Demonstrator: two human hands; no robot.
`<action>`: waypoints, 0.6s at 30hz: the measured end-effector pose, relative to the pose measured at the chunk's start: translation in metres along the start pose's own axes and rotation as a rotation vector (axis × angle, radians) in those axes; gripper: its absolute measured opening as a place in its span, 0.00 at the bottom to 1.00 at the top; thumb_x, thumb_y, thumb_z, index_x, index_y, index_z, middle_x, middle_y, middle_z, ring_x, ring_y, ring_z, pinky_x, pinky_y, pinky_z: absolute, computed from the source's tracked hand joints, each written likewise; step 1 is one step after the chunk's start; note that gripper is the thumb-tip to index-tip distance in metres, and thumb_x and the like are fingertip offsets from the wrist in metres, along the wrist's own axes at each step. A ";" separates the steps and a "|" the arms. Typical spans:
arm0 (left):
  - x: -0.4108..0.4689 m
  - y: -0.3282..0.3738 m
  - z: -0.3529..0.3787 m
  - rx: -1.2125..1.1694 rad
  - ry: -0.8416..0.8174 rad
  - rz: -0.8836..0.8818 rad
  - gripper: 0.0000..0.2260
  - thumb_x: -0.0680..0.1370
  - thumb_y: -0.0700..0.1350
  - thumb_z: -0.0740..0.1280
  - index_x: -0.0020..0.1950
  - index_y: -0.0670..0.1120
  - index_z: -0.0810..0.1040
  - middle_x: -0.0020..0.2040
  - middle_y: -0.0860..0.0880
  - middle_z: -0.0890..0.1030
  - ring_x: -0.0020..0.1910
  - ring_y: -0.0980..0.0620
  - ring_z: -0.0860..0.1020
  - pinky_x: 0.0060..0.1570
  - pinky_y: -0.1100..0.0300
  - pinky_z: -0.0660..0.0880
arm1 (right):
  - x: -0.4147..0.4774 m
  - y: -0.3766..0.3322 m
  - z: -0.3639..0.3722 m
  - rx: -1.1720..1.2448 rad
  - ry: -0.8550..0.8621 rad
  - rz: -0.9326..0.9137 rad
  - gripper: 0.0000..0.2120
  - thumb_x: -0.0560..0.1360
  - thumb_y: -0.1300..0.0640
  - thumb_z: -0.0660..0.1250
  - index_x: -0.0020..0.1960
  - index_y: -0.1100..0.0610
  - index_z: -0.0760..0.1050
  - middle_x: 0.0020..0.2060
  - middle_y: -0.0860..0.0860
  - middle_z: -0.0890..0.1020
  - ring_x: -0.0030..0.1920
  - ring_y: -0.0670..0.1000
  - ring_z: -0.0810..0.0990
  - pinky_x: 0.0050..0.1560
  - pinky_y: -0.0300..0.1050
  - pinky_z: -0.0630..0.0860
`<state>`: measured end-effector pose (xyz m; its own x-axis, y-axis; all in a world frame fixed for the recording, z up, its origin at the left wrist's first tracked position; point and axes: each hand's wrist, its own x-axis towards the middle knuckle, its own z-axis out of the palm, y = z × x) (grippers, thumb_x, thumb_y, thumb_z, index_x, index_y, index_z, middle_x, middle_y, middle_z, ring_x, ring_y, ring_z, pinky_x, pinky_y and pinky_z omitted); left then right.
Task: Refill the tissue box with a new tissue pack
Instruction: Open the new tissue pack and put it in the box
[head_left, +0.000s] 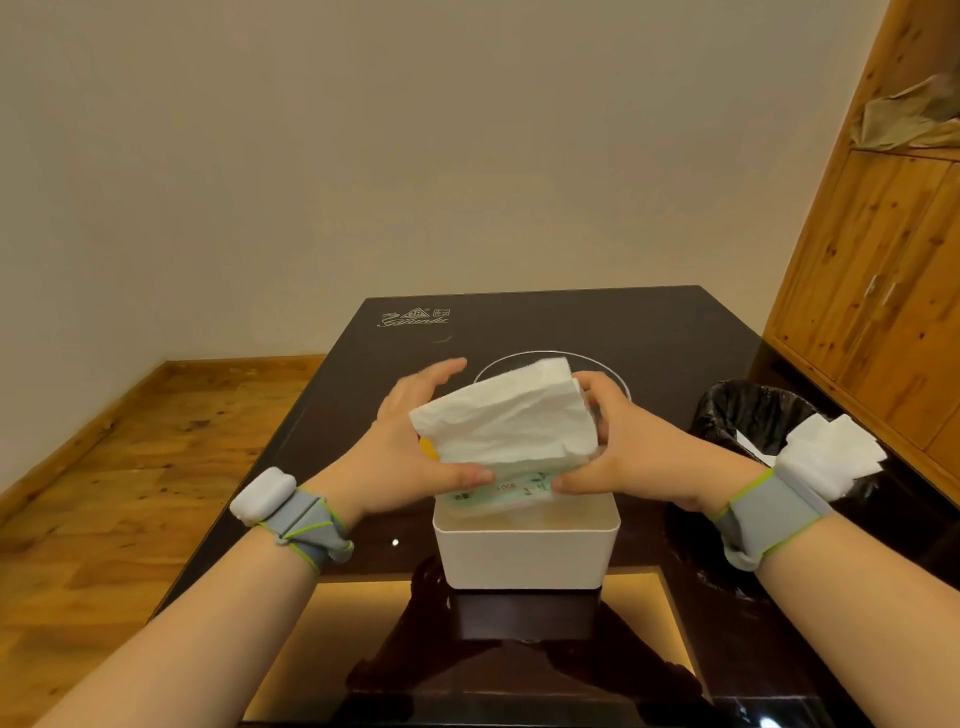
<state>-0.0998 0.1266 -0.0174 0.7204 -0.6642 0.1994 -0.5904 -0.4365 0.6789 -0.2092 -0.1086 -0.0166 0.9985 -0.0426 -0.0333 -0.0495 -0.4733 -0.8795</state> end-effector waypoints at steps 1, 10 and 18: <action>-0.002 0.003 0.001 0.006 0.043 0.019 0.44 0.61 0.58 0.79 0.68 0.74 0.55 0.70 0.60 0.64 0.73 0.55 0.60 0.71 0.49 0.60 | 0.000 0.001 0.001 0.000 0.006 0.000 0.44 0.57 0.51 0.81 0.65 0.38 0.61 0.59 0.44 0.77 0.57 0.46 0.80 0.57 0.50 0.81; 0.005 0.028 -0.004 -0.450 0.297 0.111 0.04 0.76 0.43 0.70 0.46 0.51 0.83 0.42 0.56 0.84 0.42 0.60 0.80 0.44 0.62 0.77 | 0.001 0.003 0.007 0.025 0.004 0.003 0.42 0.57 0.51 0.81 0.63 0.35 0.61 0.60 0.44 0.77 0.59 0.46 0.80 0.59 0.52 0.80; 0.014 0.015 -0.044 -0.907 0.594 -0.015 0.14 0.75 0.28 0.60 0.48 0.46 0.76 0.43 0.47 0.81 0.42 0.51 0.80 0.45 0.55 0.78 | 0.001 0.005 0.008 0.047 -0.017 0.038 0.42 0.59 0.56 0.78 0.65 0.38 0.60 0.61 0.49 0.76 0.59 0.51 0.80 0.56 0.54 0.81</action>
<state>-0.0823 0.1373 0.0268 0.9306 -0.1560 0.3310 -0.2664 0.3313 0.9051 -0.2081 -0.1041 -0.0250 0.9962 -0.0448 -0.0743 -0.0864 -0.4299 -0.8987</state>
